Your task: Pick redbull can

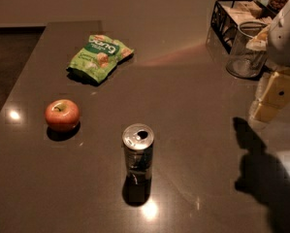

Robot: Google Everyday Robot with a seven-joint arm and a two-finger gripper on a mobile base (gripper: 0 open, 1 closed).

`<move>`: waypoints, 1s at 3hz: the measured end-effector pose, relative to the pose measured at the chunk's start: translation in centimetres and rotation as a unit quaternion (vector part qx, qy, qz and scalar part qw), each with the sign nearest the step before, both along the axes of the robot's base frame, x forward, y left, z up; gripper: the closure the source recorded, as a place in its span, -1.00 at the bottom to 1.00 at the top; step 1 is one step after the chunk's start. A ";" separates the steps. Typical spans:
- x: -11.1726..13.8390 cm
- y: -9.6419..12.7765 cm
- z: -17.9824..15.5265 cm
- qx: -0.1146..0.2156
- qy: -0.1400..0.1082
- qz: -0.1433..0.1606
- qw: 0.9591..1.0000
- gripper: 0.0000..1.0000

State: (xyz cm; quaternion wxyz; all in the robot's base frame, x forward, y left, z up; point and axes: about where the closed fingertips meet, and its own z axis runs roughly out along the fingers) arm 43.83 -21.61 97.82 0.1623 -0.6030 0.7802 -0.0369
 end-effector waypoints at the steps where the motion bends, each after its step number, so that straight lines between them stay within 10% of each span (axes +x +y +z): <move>1: 0.0 0.0 0.0 0.000 0.000 0.000 1.000 -1.00; 3: -1.6 5.0 -0.6 0.058 0.014 0.060 0.996 -1.00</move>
Offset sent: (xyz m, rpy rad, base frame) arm -0.0025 0.0225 -0.0056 0.0369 0.0343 0.0568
